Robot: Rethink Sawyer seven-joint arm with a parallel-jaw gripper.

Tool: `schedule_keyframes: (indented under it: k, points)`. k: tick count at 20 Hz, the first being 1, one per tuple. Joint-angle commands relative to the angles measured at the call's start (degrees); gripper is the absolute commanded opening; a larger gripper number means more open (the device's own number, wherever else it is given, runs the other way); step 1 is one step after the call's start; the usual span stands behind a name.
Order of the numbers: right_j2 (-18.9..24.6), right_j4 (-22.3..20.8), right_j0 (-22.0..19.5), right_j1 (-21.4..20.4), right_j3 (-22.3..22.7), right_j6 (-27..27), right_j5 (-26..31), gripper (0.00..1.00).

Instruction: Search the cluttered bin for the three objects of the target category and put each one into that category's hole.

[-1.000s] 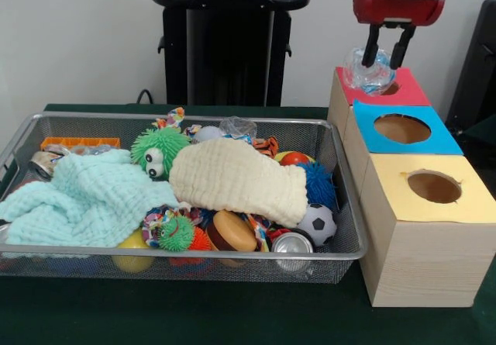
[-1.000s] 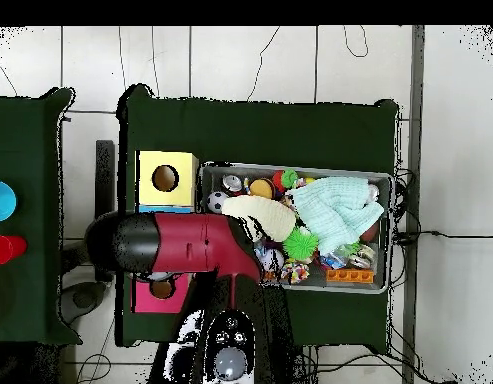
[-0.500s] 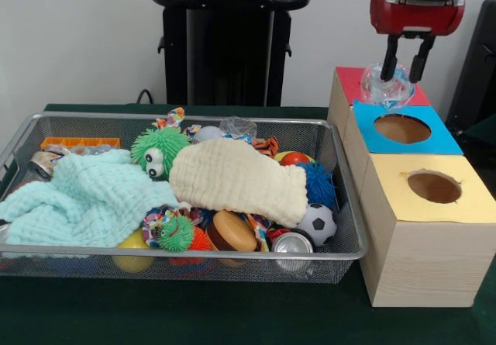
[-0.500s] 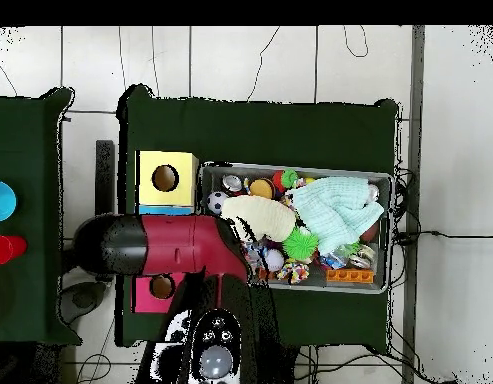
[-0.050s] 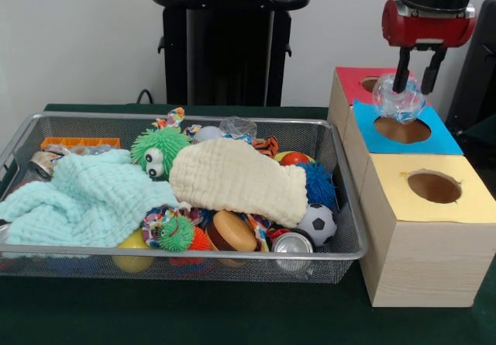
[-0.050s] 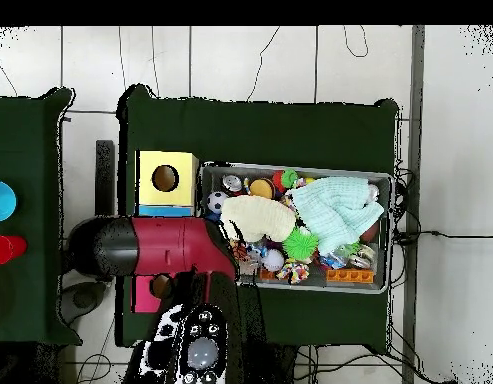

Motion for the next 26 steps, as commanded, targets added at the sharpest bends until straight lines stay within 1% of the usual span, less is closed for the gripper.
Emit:
schedule_keyframes:
  k: [1,10,14,20,26]
  points:
    - [0.3,2.8,-0.3,3.5,7.1,16.1,-5.6,0.00]
    - [0.3,3.8,0.0,3.7,7.9,15.1,-7.5,0.00]
    - [0.7,4.4,-0.4,3.5,9.9,14.7,-9.7,0.00]
    - [1.0,6.0,-0.1,3.9,11.9,15.4,-11.2,0.00]
    - [0.8,7.7,1.2,4.5,11.2,15.6,-11.5,0.00]
